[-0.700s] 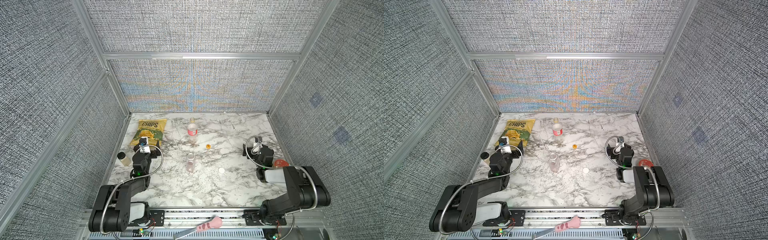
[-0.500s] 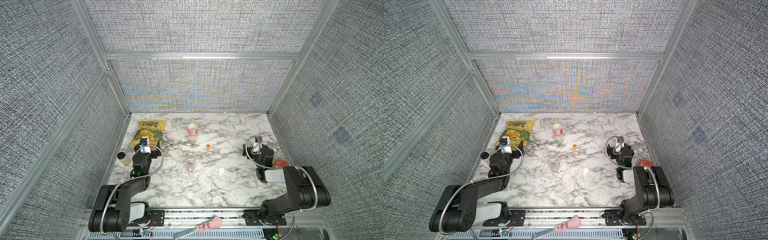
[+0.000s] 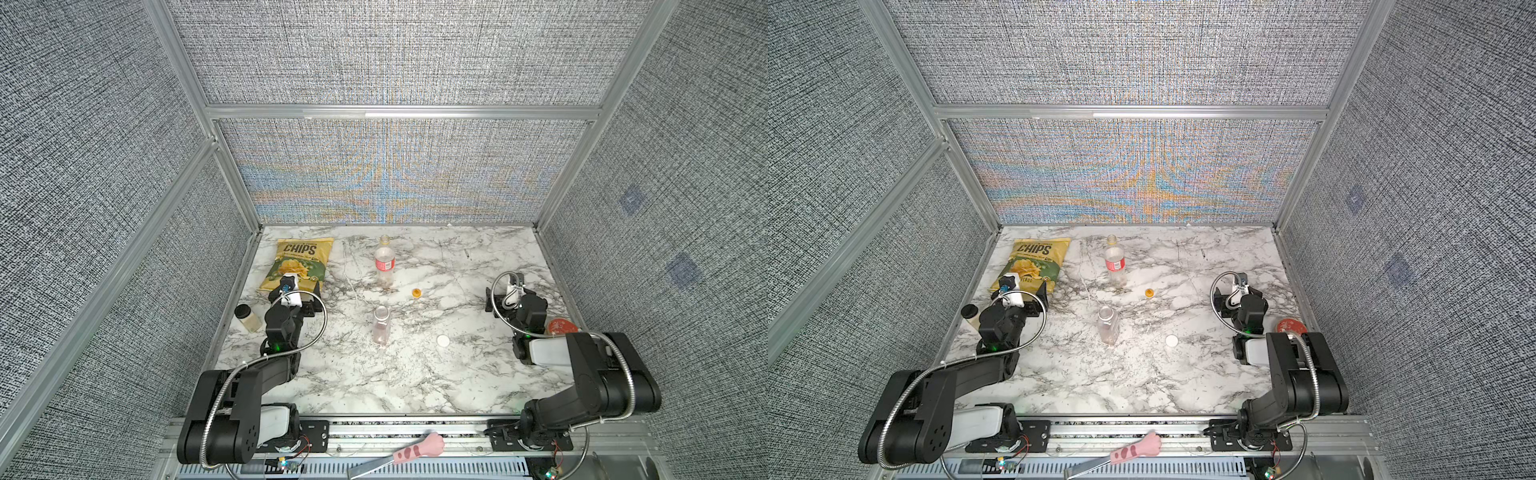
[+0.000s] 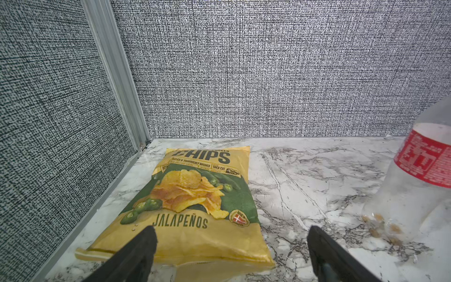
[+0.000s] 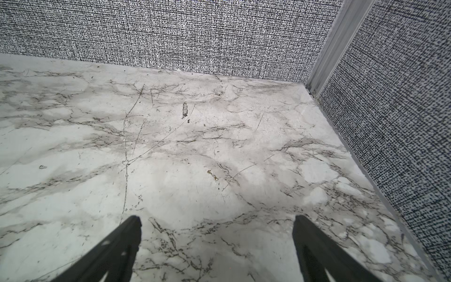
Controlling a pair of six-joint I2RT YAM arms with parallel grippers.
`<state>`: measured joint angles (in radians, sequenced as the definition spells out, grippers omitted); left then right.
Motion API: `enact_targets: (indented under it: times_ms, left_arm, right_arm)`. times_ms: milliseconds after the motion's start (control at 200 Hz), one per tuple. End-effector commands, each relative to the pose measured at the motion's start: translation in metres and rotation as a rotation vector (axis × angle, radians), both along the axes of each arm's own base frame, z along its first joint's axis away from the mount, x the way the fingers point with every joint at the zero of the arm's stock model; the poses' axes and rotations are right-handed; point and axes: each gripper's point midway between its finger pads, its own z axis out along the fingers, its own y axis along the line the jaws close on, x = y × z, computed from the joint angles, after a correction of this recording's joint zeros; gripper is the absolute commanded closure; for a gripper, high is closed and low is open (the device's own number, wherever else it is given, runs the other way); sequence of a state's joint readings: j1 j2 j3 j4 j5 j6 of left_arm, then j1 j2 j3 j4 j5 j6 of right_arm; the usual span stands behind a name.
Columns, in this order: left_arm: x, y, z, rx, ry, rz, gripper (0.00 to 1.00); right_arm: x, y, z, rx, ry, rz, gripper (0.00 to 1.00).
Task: Screw on the bottle caps
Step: Pick up the plastic bottle from the center of the table.
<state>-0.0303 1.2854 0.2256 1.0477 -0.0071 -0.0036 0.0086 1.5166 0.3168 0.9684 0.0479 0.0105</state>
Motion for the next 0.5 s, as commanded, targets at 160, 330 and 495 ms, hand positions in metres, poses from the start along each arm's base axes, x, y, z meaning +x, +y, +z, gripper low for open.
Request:
enact_targets:
  times_ms: [160,330,495]
  left_arm:
    - [-0.011,-0.002,0.029,0.013,-0.1,-0.008,0.03]
    - [-0.038,0.005,0.074,-0.056,-0.189,0.075,0.03]
    - [-0.081,0.005,0.124,-0.402,-0.327,0.027,0.03]
  right_arm:
    - [0.002,-0.004,0.014,0.002,-0.043,-0.026,0.01]
    - [-0.011,-0.02,0.061,-0.002,-0.083,-0.177,0.01]
    - [-0.015,-0.02,0.113,0.171,-0.132,-0.226,0.01]
